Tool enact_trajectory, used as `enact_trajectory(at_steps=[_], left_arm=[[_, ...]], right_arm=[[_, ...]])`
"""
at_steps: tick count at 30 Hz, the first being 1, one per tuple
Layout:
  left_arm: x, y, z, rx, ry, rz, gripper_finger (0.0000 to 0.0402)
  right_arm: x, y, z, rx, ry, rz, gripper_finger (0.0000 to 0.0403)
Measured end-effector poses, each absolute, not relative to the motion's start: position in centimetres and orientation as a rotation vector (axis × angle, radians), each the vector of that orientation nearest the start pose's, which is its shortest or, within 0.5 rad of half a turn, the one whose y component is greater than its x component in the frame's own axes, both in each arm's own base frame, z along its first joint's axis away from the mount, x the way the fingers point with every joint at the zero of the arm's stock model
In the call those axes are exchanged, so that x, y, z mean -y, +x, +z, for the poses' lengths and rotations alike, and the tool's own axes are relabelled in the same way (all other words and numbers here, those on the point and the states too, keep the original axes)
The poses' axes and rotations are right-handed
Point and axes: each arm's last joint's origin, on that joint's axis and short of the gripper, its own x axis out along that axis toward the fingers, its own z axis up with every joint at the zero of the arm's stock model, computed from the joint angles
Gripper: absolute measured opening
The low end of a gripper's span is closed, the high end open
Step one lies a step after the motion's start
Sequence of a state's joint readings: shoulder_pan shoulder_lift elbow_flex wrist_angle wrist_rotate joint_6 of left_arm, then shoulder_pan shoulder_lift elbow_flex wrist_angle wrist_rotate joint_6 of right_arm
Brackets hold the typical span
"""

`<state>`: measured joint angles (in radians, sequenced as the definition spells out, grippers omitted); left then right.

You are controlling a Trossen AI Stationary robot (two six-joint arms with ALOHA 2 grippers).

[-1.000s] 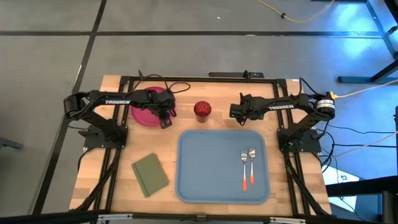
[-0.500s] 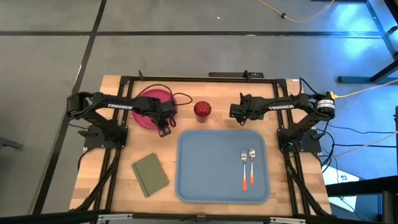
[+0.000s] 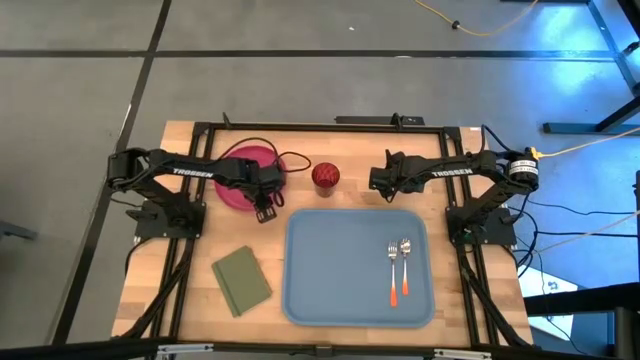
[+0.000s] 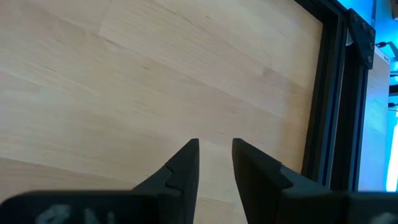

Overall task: Pick and place plate/cup/fork/spoon on tray
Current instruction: Put the pink plate on the blue serving tray to the left of the orange fork

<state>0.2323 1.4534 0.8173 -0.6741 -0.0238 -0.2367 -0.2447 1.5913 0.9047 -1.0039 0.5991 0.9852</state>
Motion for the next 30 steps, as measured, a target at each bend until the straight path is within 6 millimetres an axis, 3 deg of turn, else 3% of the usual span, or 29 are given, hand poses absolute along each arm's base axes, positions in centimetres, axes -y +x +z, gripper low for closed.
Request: enact_trajectory(at_steps=[10,30], left_arm=[[-6.1,25.2,17.9,-1.145,-0.317,0.374,0.011],[-2.8,24.6,17.6,-1.274,-0.234,0.341,0.011]], right_arm=[[7.4,23.1,16.7,-1.209,0.397,-1.364,0.0101],[7.4,23.1,16.7,-1.217,0.412,-1.355,0.0101]])
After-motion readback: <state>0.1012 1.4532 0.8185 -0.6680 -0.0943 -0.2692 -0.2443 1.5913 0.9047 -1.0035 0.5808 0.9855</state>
